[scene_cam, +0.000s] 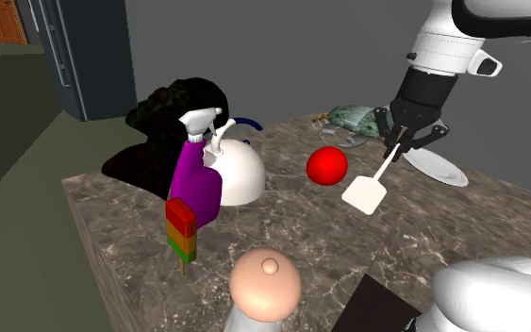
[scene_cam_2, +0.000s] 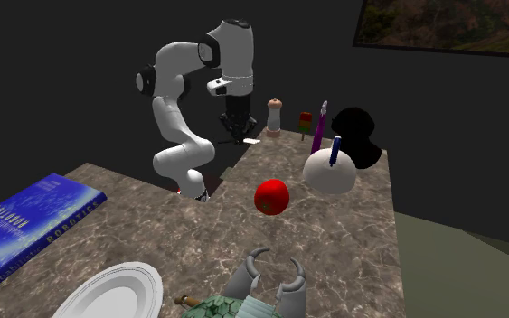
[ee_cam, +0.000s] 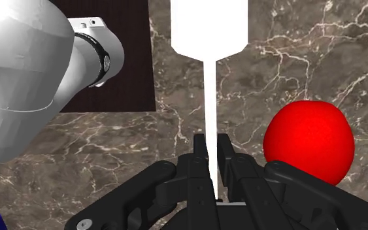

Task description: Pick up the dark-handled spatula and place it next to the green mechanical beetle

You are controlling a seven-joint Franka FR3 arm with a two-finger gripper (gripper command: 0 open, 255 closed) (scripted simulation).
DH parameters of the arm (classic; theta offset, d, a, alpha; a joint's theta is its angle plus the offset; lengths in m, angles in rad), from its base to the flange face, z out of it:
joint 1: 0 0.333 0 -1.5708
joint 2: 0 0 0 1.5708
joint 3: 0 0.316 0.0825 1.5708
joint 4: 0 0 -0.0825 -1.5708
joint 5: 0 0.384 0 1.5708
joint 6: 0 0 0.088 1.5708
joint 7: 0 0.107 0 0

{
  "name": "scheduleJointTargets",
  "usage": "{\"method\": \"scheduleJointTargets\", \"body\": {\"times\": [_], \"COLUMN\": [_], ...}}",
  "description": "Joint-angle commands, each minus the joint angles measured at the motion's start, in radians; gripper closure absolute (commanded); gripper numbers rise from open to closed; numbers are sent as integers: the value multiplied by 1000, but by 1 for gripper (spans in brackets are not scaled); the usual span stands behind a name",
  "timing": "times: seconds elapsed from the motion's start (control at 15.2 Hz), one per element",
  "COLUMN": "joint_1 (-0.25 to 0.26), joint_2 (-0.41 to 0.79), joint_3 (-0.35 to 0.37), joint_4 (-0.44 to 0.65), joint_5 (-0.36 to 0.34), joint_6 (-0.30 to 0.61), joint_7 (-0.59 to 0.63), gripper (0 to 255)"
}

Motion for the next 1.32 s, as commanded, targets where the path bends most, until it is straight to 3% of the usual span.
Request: {"method": "scheduleJointTargets", "body": {"times": [0.0, 0.46, 1.25], "joint_1": [-4, -15, -49], "joint_2": [15, 69, 105], "joint_3": [-4, -14, -287], "joint_4": [36, 163, 128], "joint_5": [-5, -20, -233], "joint_6": [-21, -95, -39], "joint_7": [1, 5, -277], "gripper": [255, 255, 255]}}
